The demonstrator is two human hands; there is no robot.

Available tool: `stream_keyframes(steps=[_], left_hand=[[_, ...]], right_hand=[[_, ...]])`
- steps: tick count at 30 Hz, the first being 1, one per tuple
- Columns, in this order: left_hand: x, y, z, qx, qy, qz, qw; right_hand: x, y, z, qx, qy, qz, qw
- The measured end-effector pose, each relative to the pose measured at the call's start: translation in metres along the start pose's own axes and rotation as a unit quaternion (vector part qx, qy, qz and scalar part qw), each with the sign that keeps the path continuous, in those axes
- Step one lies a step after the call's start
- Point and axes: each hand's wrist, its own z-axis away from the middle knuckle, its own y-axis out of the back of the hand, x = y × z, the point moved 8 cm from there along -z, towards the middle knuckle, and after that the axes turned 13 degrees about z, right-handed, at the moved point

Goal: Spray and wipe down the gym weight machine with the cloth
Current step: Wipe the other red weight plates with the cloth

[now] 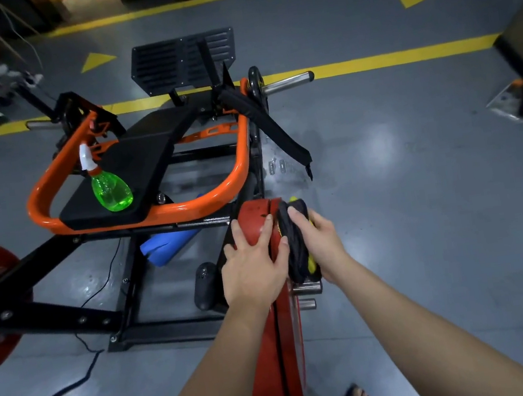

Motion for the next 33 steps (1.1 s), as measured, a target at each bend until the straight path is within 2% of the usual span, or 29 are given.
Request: stream_keyframes(steps=[3, 7, 9, 14, 16, 20, 23, 25, 27, 33], left_hand=[[-0.001, 0.001, -0.002, 0.003, 0.001, 0.013, 1.000], [-0.001, 0.001, 0.001, 0.007, 0.000, 0.015, 1.000], [-0.001, 0.001, 0.002, 0.010, -0.003, 0.012, 1.000], [-0.001, 0.001, 0.006, 0.012, -0.005, 0.018, 1.000], [-0.002, 0.001, 0.006, 0.014, -0.004, 0.026, 1.000], [-0.003, 0.001, 0.002, 0.008, 0.002, 0.033, 0.999], [-0.001, 0.001, -0.003, -0.002, 0.005, 0.033, 0.999], [0.000, 0.000, -0.007, -0.014, 0.006, 0.026, 1.000], [0.000, -0.001, -0.012, -0.032, 0.007, 0.013, 0.999], [0.001, -0.005, -0.028, -0.077, 0.005, 0.005, 0.997]], right_hand=[[0.050, -0.006, 0.030, 0.018, -0.056, -0.007, 0.998], [0.105, -0.013, 0.077, 0.002, -0.093, 0.068, 0.993], [0.092, -0.010, 0.064, 0.025, -0.075, 0.066, 0.995], [0.001, 0.002, 0.000, 0.052, 0.007, 0.006, 0.999], [-0.001, 0.001, -0.003, 0.051, -0.004, -0.002, 0.999], [0.060, -0.009, 0.030, 0.045, -0.057, -0.004, 0.997], [0.131, -0.013, 0.072, 0.019, -0.138, 0.008, 0.990], [0.150, -0.016, 0.086, 0.008, -0.163, 0.008, 0.987], [0.139, -0.015, 0.074, 0.019, -0.147, 0.027, 0.989], [0.006, 0.001, 0.004, 0.051, -0.010, -0.001, 0.999]])
